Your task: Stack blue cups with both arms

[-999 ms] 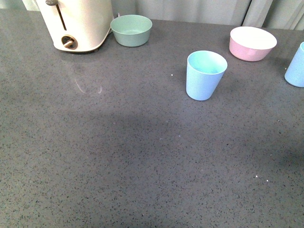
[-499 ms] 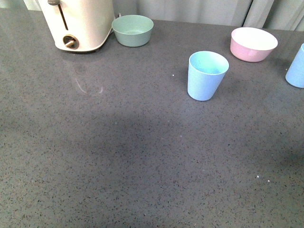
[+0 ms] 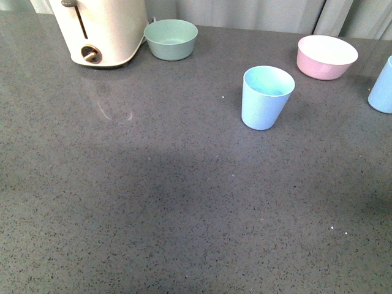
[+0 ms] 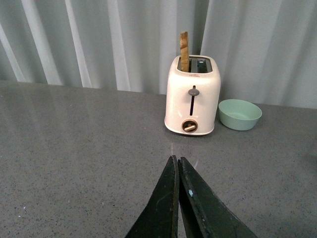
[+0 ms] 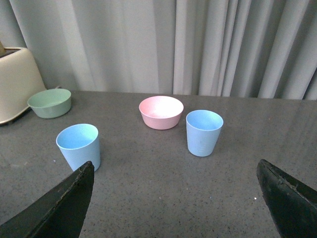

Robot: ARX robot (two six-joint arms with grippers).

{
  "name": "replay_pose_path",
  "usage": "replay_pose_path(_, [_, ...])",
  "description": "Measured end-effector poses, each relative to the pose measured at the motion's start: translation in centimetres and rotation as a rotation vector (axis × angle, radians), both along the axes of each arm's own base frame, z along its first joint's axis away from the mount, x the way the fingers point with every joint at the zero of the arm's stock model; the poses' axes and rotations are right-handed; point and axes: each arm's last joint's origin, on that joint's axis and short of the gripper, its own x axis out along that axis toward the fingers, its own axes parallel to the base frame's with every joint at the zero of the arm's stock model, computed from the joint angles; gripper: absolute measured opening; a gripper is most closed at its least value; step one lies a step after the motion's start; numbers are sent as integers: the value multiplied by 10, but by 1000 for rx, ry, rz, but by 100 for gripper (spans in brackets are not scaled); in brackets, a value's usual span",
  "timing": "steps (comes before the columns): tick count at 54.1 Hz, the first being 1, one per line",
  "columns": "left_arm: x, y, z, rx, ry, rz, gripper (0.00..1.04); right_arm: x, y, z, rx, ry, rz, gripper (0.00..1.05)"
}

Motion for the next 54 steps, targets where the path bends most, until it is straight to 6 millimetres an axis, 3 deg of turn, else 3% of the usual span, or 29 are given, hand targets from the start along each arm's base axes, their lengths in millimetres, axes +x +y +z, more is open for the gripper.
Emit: replay_pose_path(54, [-30, 0, -2, 0, 3, 0, 2, 0, 0, 0, 0, 0, 0, 96])
